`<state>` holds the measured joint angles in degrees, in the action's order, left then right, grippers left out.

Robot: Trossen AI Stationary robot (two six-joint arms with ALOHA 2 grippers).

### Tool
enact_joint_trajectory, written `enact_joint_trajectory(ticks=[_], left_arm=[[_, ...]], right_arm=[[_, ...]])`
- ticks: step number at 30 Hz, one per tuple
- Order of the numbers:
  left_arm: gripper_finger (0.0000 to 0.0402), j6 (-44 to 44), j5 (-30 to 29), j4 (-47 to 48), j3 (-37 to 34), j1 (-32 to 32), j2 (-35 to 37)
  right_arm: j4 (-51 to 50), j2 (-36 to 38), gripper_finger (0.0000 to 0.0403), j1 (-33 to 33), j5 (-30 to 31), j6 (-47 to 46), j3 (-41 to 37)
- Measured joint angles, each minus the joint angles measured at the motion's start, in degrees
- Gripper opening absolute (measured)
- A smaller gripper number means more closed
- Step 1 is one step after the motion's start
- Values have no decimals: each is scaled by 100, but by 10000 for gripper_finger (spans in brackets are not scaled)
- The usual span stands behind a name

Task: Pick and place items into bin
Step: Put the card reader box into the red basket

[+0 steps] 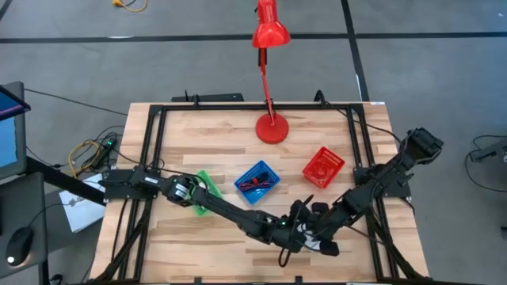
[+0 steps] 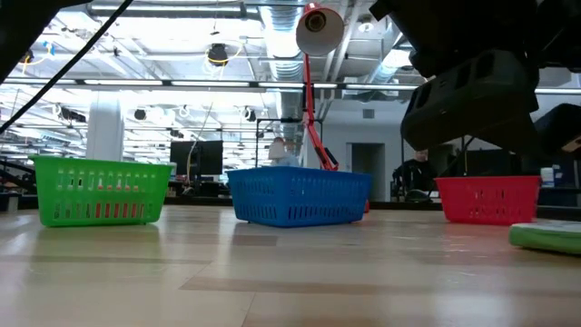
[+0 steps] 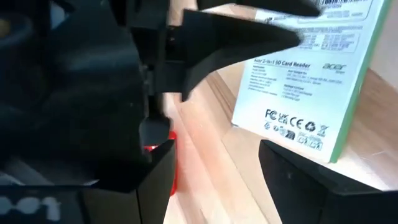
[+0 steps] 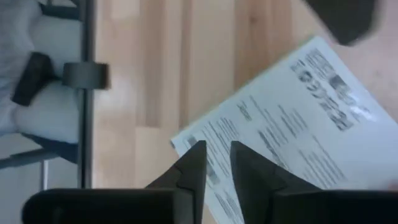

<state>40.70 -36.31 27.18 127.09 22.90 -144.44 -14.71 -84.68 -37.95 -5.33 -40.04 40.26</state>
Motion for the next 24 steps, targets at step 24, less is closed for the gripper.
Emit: enact_joint_trajectory(ticks=[24], left_arm=[[143, -1048, 646, 1251, -6, -510, 15]], right_arm=[[-2631, 1785, 49, -2706, 3956, -4167, -67]])
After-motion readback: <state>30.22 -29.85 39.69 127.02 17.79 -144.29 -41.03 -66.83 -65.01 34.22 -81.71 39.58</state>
